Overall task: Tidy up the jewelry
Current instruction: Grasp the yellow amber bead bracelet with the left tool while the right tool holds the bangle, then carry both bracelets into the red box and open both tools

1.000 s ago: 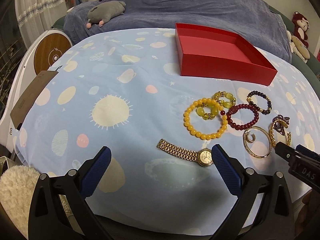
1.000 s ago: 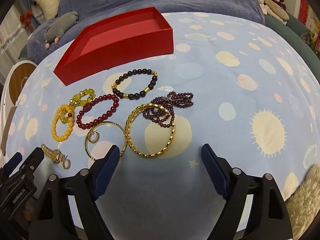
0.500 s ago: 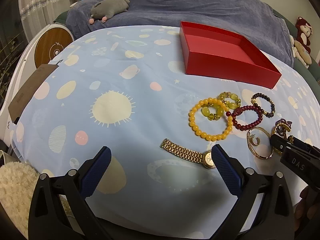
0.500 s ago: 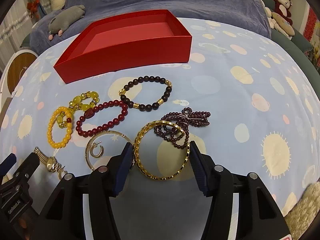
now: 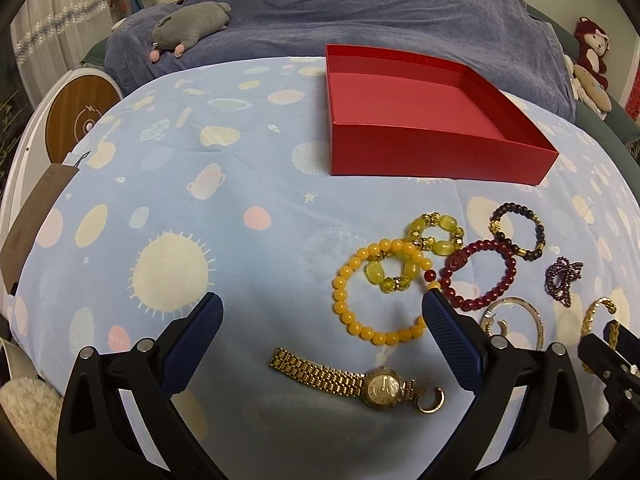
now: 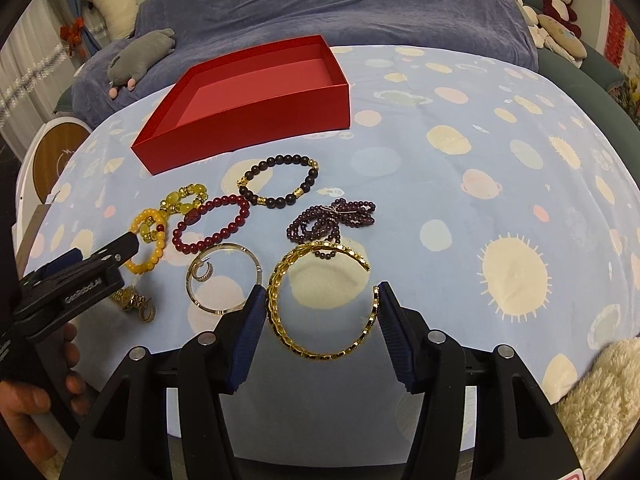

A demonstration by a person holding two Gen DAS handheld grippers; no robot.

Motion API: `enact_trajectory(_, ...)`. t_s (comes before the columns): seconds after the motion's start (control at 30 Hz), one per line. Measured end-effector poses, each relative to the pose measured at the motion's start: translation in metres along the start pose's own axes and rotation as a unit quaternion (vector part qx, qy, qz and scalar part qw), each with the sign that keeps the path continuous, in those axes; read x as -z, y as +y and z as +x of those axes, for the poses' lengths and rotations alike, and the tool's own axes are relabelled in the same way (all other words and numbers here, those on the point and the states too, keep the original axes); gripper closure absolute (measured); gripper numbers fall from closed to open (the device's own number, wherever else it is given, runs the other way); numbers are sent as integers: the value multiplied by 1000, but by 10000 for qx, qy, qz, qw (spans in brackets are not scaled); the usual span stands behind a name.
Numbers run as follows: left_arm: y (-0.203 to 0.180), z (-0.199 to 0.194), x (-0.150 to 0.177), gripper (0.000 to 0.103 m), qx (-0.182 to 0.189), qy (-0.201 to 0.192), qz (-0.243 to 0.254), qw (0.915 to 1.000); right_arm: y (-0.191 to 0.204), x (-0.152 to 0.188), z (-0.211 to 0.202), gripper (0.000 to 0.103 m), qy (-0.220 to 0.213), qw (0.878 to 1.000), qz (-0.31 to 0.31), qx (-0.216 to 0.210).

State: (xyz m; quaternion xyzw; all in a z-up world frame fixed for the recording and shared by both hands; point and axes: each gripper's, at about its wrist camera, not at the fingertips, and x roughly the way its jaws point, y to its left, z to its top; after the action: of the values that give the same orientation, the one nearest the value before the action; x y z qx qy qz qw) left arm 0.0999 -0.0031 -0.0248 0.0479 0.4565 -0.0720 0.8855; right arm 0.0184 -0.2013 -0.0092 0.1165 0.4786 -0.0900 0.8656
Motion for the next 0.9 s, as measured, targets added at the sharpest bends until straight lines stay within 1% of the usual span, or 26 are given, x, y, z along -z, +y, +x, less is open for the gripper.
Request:
enact_trajectory(0.07,5,10,-1,13,92,200,-62,9997,-2,0,0,49,4,10000,35,-33)
enact_trajectory(0.13,12,17,-1,23,166,367,-231,9989,-3,-2,1,49,12,10000,79,-59)
enact_trajectory(0.2,12,18,-1,24,142,337,-217,9991,-3,-2,2,49,39,9999,110,-91)
enact_trajectory(0.3,3,19,-1,26,-27,355,-10,9994,-1,-2,5,49,79,9999,95,-114)
enact_trajectory(0.33,2,19,-1,31,10,335,31,9994,0,-2,5,49,88,9999,80,-117)
enact_trajectory(0.37,1,18,-1,34,33,312,59,9995,1,-1,4,49,94,9999,70,-123)
enact_trajectory(0.4,0,16,-1,40,48,292,81,9995,1,-1,4,49,98,9998,63,-131)
enact_trajectory(0.43,-1,15,-1,50,77,269,111,9995,2,-1,3,49,98,9998,55,-136)
enact_trajectory(0.47,-2,14,-1,55,95,246,142,9996,2,-1,2,49,95,9999,49,-133)
enact_trajectory(0.53,-4,12,-1,75,165,215,199,9994,2,-1,0,49,89,9998,52,-141)
enact_trajectory(0.57,-4,11,-2,81,216,221,216,9993,3,-1,-1,49,79,9999,49,-143)
enact_trajectory(0.6,-3,10,-2,91,271,242,229,9991,3,0,-3,49,56,9999,36,-149)
enact_trajectory(0.63,-2,9,-1,95,324,259,213,9989,3,0,-6,49,30,9999,14,-150)
enact_trajectory(0.7,2,4,-1,96,482,310,136,9983,4,-1,-12,49,-15,9999,-16,-162)
enact_trajectory(0.8,5,-14,0,96,586,158,110,9981,4,-2,-22,49,-83,9998,-31,-201)
enact_trajectory(0.9,11,-33,-2,96,773,57,-12,9970,6,-3,-31,49,-151,9995,-69,-250)
